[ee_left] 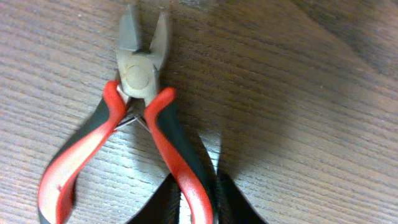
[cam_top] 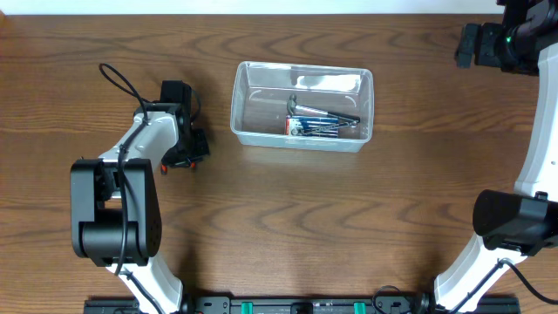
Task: Pack container
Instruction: 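Lower the left gripper onto the red pliers and grasp them, then carry the pliers with the left gripper into the container and release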
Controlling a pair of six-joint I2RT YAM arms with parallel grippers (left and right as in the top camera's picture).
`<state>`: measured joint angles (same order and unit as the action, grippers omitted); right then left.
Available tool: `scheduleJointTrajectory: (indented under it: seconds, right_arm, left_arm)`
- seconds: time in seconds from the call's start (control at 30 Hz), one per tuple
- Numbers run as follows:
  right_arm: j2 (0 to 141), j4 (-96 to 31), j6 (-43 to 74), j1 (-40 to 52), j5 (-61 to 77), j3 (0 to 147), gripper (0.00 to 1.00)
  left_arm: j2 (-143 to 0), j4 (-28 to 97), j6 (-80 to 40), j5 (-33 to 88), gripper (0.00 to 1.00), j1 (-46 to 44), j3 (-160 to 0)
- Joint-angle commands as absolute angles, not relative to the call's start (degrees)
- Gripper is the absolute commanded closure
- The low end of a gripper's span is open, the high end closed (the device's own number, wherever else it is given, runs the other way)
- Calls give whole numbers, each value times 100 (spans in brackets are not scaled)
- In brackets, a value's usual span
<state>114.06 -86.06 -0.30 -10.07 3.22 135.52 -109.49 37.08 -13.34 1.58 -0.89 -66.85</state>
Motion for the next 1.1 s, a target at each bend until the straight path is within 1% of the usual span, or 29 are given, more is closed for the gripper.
scheduleJointTrajectory:
  seconds: [0.0,0.03,0.13,0.43,0.53,0.63,0.7,0.8,0.93,1.07]
  right_arm:
    - [11434,-8617,-97,-1011,316,13539,1]
    - [11434,-8617,-97,-1011,316,13539,1]
    - [11434,-8617,-95,-1011,316,13539,1]
    - [11434,-8628,-95,-1011,318,13539,1]
    - [11434,-8632,-97,-1011,316,13539,1]
    - [11434,-8635,-97,-1011,318,13539,1]
    - [11434,-8635,-97,-1011,318,13539,1]
    - [11434,-8617,-97,-1009,320,13539,1]
    - [11434,-8621,-95,-1009,320,13539,1]
    - [11434,-8639,-97,-1011,320,13539,1]
  left_arm:
    - [-11155,3721,-1304,36,88,-89,-6681]
    - [-11155,3717,-1302,36,88,-89,-6681]
    - [-11155,3708,-1302,1,94,-89,-6689]
    - [-10875,3881,-1278,-239,94,-89,-6932]
    - [-10543,4364,-1236,-239,94,-97,-7345]
    - [-10099,5172,-989,-209,94,-161,-8042]
    - [-9769,5577,-622,-187,94,-322,-8538]
    - [-9295,5848,412,-145,94,-832,-9133]
    - [-8901,5502,1909,-145,94,-1782,-9286]
    - [-9056,4936,3081,-110,94,-2541,-9262]
